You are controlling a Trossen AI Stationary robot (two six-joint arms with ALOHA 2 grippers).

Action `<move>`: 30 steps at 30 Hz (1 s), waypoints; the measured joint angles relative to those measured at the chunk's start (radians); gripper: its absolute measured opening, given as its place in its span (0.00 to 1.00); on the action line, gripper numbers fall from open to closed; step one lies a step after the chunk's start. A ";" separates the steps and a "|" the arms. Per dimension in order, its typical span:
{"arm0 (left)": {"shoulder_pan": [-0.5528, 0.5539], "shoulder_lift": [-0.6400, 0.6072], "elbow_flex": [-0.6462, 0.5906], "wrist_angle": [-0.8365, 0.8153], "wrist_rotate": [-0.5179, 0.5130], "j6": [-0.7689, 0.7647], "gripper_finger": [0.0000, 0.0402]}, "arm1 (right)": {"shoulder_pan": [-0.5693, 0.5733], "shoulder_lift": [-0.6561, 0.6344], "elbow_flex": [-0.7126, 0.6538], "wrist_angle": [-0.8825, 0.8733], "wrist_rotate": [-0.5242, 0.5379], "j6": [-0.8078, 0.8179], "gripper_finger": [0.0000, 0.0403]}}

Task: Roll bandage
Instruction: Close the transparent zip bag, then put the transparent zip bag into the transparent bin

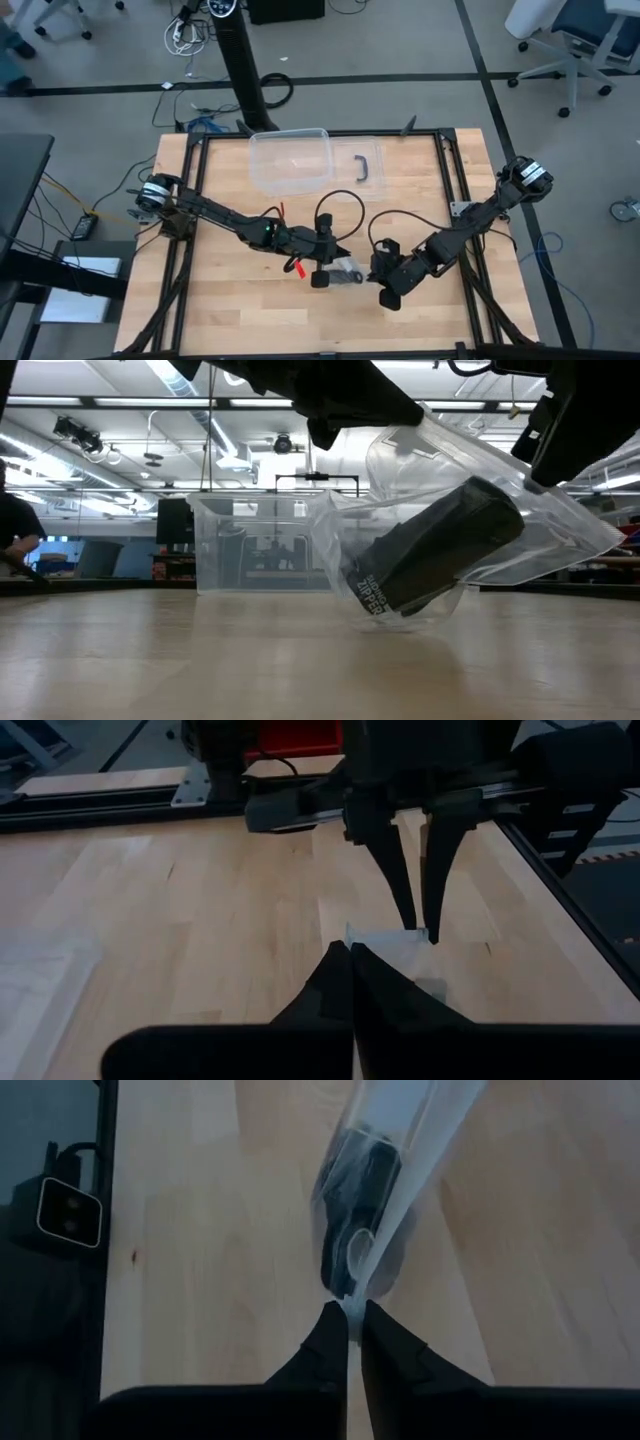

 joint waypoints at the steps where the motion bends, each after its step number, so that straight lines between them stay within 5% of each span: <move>1: 0.000 0.000 0.000 0.000 0.000 0.000 0.00 | 0.003 0.000 0.000 -0.003 0.000 0.003 0.02; 20: 0.000 -0.002 0.000 -0.010 -0.014 -0.001 0.00 | 0.054 0.001 0.000 -0.089 -0.003 0.089 0.03; 30: 0.001 -0.005 0.002 -0.009 -0.026 -0.001 0.00 | 0.056 0.003 -0.002 -0.117 -0.036 0.117 0.15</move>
